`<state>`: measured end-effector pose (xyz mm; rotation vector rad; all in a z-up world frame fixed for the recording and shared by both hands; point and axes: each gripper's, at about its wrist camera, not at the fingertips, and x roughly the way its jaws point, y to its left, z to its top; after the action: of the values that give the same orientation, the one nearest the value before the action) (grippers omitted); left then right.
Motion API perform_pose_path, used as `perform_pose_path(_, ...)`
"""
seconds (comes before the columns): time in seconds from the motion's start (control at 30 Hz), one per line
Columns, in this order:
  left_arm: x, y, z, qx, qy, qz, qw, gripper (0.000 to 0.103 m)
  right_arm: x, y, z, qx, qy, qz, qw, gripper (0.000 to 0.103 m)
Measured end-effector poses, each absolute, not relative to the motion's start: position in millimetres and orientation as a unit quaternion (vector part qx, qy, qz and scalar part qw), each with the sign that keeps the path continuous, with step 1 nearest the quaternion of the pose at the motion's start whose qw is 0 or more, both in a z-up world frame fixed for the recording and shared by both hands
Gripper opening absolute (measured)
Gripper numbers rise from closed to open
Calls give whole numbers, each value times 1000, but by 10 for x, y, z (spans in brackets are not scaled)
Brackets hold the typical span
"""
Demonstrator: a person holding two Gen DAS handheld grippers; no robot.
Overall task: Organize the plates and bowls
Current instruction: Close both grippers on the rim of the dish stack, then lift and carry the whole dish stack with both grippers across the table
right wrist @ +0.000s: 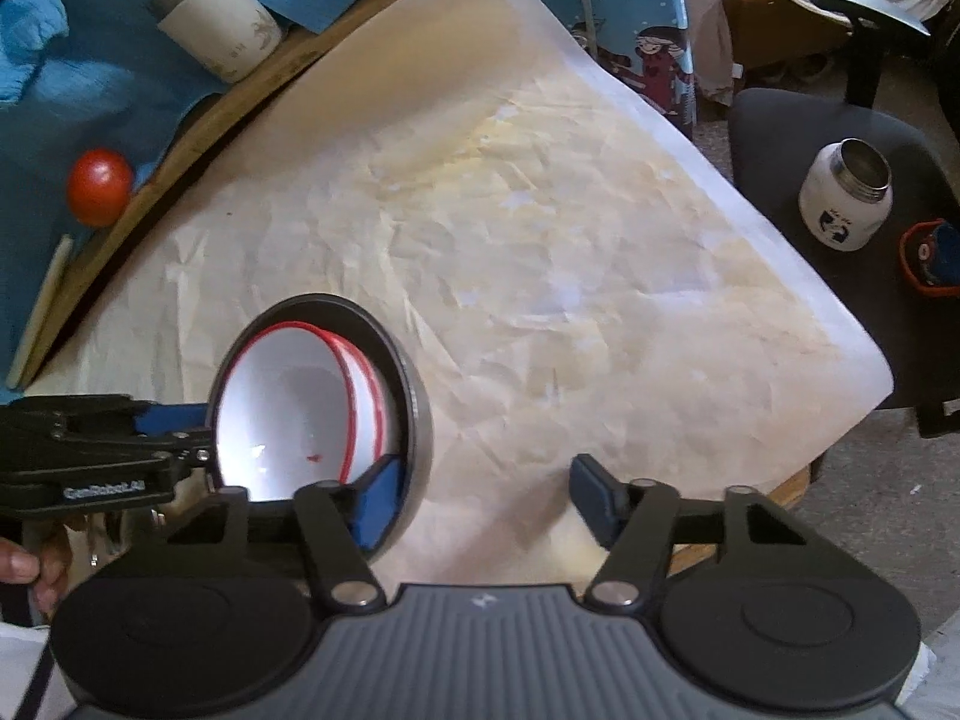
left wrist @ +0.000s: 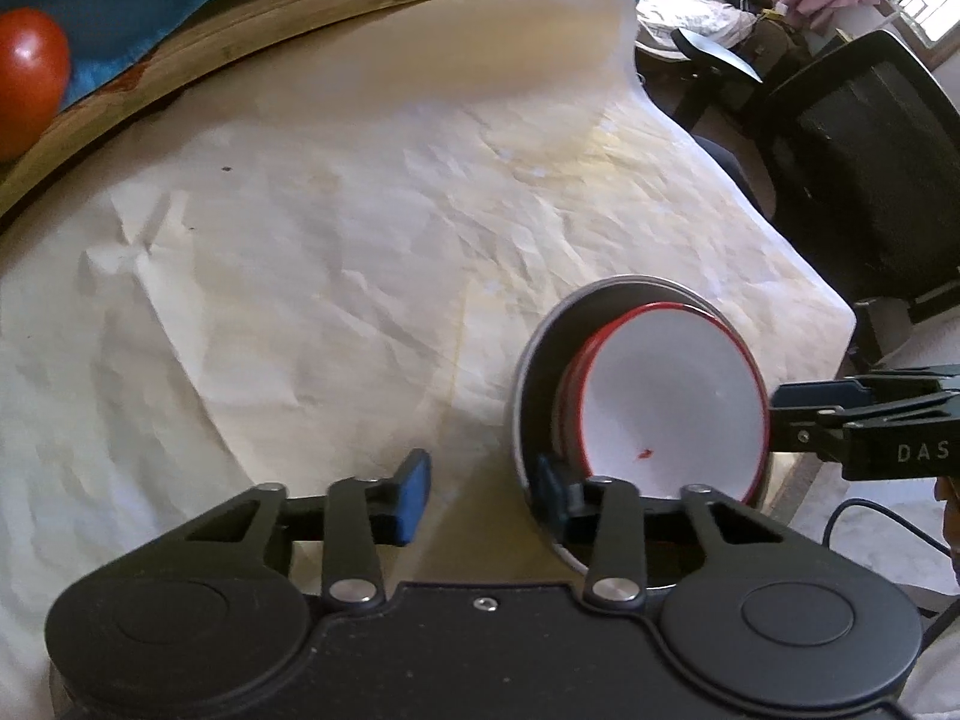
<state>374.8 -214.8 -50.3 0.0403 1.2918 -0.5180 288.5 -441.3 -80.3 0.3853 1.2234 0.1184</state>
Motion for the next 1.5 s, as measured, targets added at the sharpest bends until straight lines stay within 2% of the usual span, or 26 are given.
perform_pose_path(0.17, 3722, -2174, -494, 14, 591, -247, 768, 20, 2874, -4410, -798, 193, 563, 75, 800, 47)
perform_pose_path(0.27, 3711, -2183, -488, 10, 590, -251, 767, 14, 2867, -4447, -815, 213, 560, 86, 796, 40)
perform_pose_path(0.53, 3707, -2203, -489, 11, 590, -250, 768, 12, 2858, -4460, -823, 235, 552, 108, 792, 20)
perform_pose_path(0.7, 3707, -2211, -489, 15, 589, -248, 769, 12, 2858, -4450, -825, 240, 549, 115, 792, 13)
perform_pose_path(1.5, 3658, -2045, -442, -11, 583, -229, 780, 11, 2903, -4323, -789, 234, 549, 120, 793, 12)
